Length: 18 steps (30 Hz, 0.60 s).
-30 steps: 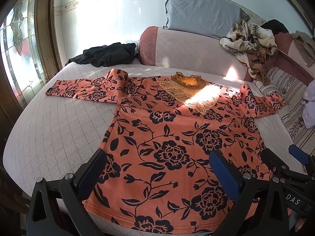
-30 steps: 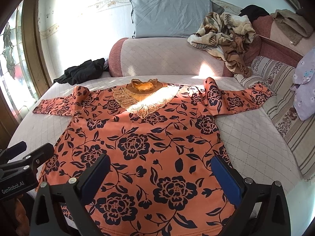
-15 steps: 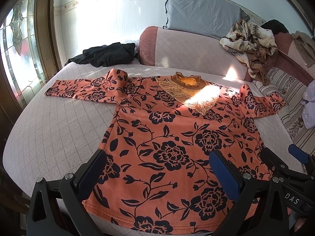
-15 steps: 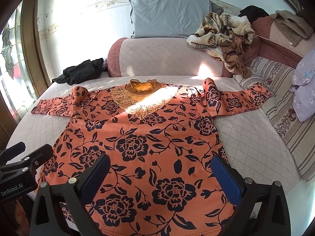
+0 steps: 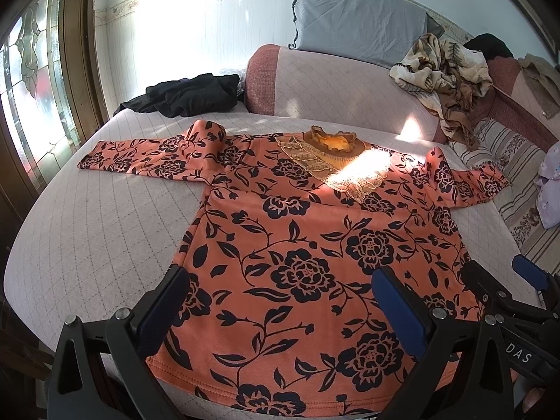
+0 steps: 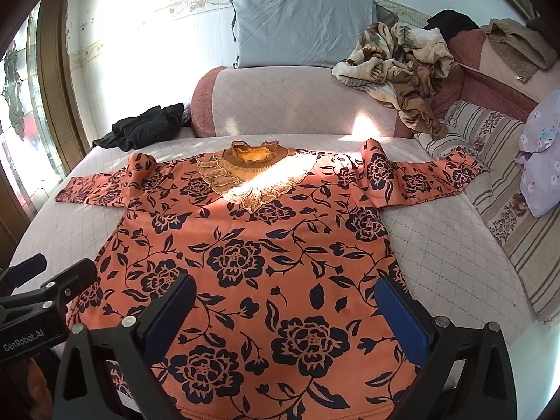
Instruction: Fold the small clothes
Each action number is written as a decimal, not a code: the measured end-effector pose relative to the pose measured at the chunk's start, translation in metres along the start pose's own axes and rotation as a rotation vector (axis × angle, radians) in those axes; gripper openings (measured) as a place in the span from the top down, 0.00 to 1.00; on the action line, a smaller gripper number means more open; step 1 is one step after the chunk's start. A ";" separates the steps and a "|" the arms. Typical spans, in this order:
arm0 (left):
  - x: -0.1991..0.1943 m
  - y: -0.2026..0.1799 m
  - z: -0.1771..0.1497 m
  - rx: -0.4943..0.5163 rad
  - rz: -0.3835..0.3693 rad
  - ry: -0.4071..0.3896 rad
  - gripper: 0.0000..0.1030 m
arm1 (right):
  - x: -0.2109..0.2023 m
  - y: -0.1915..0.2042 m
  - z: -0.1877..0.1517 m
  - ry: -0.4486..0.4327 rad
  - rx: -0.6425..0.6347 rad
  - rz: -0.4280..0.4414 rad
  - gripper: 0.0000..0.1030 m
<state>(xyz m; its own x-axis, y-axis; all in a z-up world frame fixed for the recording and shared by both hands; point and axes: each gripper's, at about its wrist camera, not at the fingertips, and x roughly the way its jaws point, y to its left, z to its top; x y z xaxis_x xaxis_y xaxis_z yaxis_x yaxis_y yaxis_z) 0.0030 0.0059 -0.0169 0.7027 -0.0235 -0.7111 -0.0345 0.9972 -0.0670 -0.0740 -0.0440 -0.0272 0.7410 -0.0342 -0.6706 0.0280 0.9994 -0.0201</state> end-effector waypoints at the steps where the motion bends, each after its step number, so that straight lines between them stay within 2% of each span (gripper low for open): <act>1: 0.000 0.000 0.000 0.000 0.001 0.000 0.00 | 0.000 0.000 0.000 -0.001 0.000 -0.001 0.00; 18: 0.000 -0.002 0.000 0.000 0.000 0.002 0.00 | 0.000 0.001 0.000 -0.001 -0.002 -0.001 0.00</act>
<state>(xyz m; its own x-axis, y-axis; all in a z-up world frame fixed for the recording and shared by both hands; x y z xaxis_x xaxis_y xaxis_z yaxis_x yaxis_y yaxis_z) 0.0035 0.0044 -0.0169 0.7016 -0.0234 -0.7122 -0.0348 0.9971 -0.0671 -0.0735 -0.0431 -0.0272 0.7415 -0.0349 -0.6701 0.0270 0.9994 -0.0222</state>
